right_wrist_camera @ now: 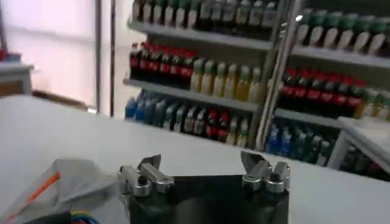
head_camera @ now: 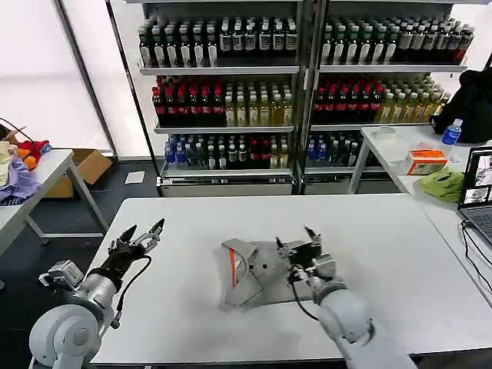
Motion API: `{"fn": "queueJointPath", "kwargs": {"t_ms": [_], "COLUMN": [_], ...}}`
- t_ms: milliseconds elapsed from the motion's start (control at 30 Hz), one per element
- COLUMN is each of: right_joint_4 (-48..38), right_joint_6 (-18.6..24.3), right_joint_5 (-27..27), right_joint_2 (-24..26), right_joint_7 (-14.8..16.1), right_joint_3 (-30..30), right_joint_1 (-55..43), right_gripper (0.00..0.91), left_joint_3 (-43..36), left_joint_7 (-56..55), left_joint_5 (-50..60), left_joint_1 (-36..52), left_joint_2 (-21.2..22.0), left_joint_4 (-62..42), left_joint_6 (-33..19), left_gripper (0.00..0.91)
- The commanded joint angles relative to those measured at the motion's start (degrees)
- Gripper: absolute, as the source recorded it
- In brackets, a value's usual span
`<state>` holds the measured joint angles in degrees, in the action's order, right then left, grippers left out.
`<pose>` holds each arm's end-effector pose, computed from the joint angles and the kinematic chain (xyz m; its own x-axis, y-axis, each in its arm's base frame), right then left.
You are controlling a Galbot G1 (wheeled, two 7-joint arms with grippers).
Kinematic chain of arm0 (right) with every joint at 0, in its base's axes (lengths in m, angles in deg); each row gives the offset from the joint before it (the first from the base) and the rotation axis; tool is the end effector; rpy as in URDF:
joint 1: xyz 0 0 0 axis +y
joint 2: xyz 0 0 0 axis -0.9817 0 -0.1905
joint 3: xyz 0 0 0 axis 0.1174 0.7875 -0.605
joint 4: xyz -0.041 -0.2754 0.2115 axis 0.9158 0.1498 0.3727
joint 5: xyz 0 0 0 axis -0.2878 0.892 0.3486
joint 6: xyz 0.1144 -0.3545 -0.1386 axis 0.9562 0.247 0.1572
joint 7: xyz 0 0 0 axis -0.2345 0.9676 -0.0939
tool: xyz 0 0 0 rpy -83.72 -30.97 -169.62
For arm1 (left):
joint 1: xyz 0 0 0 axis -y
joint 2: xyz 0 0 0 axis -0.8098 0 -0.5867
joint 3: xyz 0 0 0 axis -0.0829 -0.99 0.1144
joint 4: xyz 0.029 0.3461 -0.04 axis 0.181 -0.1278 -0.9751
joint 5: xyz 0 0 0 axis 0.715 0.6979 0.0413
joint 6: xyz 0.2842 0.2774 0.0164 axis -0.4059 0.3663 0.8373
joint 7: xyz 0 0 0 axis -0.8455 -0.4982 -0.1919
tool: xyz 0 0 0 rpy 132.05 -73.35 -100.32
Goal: Fold and organize the clothes.
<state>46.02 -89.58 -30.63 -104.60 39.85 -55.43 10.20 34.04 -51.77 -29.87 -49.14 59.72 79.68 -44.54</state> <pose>0.3560 0.0327 -0.2510 -0.9433 -0.2228 0.2460 -0.2624 0.9544 -0.1421 0.3005 0.1019 -0.1855 -0.9653 0.1963 0.1720 0.1159 0.9131 -0.3910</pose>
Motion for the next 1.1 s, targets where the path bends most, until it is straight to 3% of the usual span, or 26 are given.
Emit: {"fn": "queueJointPath", "kwargs": {"t_ms": [33, 67, 100, 133, 200, 300, 600, 800, 1100], "right_joint_4": [10.1, 9.02, 7.83, 7.35, 2.73, 1.53, 2.18, 5.34, 6.02], "right_joint_6": [13.87, 15.45, 17.82, 18.59, 21.79, 24.34, 26.73, 27.74, 27.87], "right_joint_5": [-8.03, -8.13, -9.25, -10.18, -11.22, -10.88, -9.74, -8.77, -8.55], "right_joint_2": [3.41, 2.84, 2.25, 2.16, 1.1, -0.54, -3.29, -3.31, -4.78], "right_joint_7": [10.3, 11.55, 15.28, 16.26, 21.65, 23.3, 24.37, 23.19, 22.69], "right_joint_3": [-27.62, -29.28, -31.37, -31.62, -34.25, -36.48, -37.22, -33.86, -33.86], "right_joint_1": [19.12, 20.16, 22.17, 22.97, 24.77, 26.11, 29.65, 30.69, 31.34], "right_gripper": [0.907, 0.907, 0.907, 0.907, 0.907, 0.907, 0.907, 0.907, 0.907], "left_joint_3": [-0.99, -1.06, -1.13, -1.17, -1.39, -1.74, -2.38, -1.68, -0.83], "left_joint_7": [1.55, 2.0, 2.67, 2.9, 3.33, 3.86, 5.85, 9.52, 15.99], "left_joint_5": [4.0, 4.7, 5.43, 5.53, 6.03, 7.65, 11.4, 17.34, 25.6], "left_joint_1": [-1.02, -1.42, -1.94, -2.16, -2.79, -3.9, -6.78, -9.56, -13.94], "left_joint_2": [0.73, 0.93, 1.15, 1.3, 1.75, 2.34, 3.91, 5.86, 8.0], "left_joint_4": [-0.13, -0.1, 0.02, 0.12, 0.18, 0.3, 0.08, 0.32, 2.32], "left_joint_6": [-1.31, -1.65, -2.09, -2.16, -2.56, -3.27, -5.48, -8.38, -12.47], "left_gripper": [0.907, 0.907, 0.907, 0.907, 0.907, 0.907, 0.907, 0.907, 0.907]}}
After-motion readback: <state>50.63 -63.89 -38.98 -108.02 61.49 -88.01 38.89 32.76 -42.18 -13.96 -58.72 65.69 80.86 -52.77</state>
